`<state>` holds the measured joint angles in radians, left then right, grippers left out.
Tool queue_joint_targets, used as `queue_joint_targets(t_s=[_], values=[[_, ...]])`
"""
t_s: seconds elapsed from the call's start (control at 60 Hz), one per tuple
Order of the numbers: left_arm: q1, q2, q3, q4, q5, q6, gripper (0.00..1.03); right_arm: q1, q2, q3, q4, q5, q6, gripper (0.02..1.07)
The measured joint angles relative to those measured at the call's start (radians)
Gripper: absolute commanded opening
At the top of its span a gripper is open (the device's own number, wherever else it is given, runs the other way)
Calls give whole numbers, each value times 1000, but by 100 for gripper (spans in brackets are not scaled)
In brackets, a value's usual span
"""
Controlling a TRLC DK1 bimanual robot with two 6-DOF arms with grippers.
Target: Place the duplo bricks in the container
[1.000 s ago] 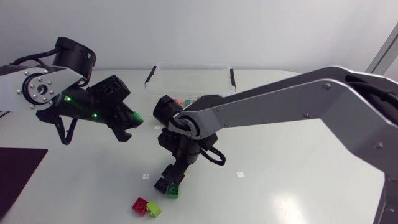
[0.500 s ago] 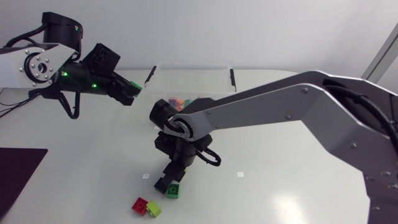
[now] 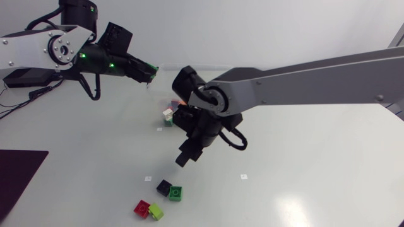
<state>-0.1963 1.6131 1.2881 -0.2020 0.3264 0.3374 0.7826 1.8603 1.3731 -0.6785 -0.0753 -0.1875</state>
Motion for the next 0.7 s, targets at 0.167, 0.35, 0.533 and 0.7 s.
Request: queue_joint_targets(t_s=[0.167, 0.35, 0.533, 0.7], values=[[-42, 69, 51, 21, 6, -28, 30, -64, -63, 9, -6, -8, 0, 35], [-62, 151, 89, 33, 6, -28, 81, -151, -119, 63, -6, -45, 8, 35], [-62, 168, 89, 39, 6, -26, 97, -222, -160, 148, 9, -76, 31, 35], [-75, 152, 65, 25, -2, 11, 97, -267, -162, 198, 61, -86, 59, 35]])
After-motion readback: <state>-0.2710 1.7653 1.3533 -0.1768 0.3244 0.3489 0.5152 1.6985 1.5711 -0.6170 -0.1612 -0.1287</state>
